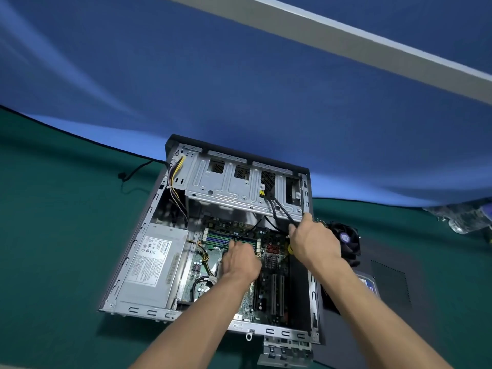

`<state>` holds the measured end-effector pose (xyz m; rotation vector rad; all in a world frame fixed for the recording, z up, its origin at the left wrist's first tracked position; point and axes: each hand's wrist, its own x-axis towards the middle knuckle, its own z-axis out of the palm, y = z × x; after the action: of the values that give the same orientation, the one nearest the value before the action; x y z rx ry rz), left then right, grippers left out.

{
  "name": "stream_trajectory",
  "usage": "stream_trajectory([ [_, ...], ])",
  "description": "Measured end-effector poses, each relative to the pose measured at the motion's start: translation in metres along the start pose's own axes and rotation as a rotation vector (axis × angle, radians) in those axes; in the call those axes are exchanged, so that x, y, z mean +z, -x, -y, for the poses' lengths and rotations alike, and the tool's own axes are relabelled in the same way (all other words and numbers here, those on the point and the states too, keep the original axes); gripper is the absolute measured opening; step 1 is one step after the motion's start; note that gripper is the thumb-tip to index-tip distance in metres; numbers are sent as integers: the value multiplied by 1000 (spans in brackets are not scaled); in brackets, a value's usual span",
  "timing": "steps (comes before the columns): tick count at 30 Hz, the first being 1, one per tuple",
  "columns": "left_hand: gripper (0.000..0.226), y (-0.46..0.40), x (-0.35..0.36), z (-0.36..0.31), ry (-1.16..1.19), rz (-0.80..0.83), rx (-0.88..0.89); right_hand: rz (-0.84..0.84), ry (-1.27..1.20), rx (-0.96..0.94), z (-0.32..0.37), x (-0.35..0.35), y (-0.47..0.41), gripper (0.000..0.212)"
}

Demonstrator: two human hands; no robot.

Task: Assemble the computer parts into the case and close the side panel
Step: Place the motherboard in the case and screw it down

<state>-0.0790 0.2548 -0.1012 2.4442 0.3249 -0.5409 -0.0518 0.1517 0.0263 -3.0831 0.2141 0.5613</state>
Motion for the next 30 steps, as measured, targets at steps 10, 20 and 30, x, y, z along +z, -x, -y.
stream_trajectory([
  [10, 19, 0, -4, -3, -2, -3, -4, 44, -104, -6, 0, 0, 2, 32],
  [20, 19, 0, -4, -2, 30, -8, -40, -48, -192, 13, -3, 4, 3, 40],
  [30, 18, -4, 0, -3, 12, -24, -36, 32, 45, 33, 7, -4, -8, 33],
])
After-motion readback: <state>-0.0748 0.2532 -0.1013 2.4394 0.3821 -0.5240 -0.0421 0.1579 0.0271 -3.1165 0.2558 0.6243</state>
